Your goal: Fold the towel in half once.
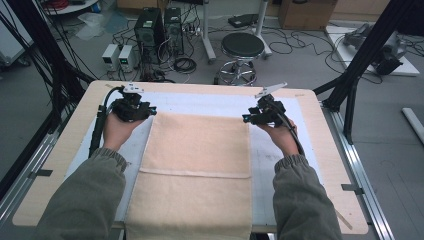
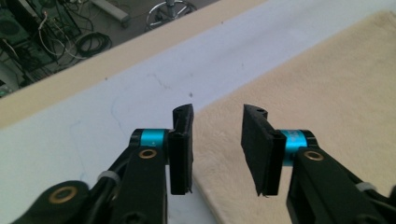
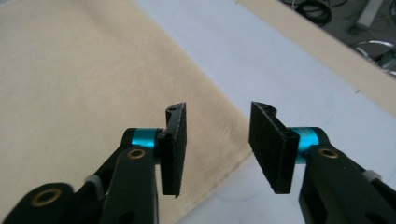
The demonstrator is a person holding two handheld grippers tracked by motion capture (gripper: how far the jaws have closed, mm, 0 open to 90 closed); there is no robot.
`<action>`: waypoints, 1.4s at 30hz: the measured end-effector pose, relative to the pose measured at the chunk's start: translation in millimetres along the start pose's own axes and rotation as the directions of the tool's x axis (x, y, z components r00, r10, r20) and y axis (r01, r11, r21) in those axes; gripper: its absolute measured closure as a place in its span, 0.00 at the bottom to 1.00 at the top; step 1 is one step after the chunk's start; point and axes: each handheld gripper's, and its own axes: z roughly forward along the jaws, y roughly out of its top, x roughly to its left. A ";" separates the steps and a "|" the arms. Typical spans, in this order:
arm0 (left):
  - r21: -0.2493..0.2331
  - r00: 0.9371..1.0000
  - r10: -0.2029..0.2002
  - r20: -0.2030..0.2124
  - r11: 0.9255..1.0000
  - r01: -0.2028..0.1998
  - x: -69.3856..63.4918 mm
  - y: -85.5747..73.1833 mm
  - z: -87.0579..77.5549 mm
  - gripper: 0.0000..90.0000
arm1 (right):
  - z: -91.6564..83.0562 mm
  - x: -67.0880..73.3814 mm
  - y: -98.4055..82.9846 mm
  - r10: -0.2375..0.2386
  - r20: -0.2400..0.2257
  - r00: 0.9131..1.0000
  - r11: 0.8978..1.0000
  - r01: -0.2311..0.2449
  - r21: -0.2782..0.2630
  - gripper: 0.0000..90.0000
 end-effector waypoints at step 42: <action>0.016 0.974 0.115 0.197 0.993 -0.120 -59.4 -118.7 -41.0 0.53 | -13.5 99.1 -100.8 -0.099 -0.122 0.988 0.994 0.104 0.037 0.56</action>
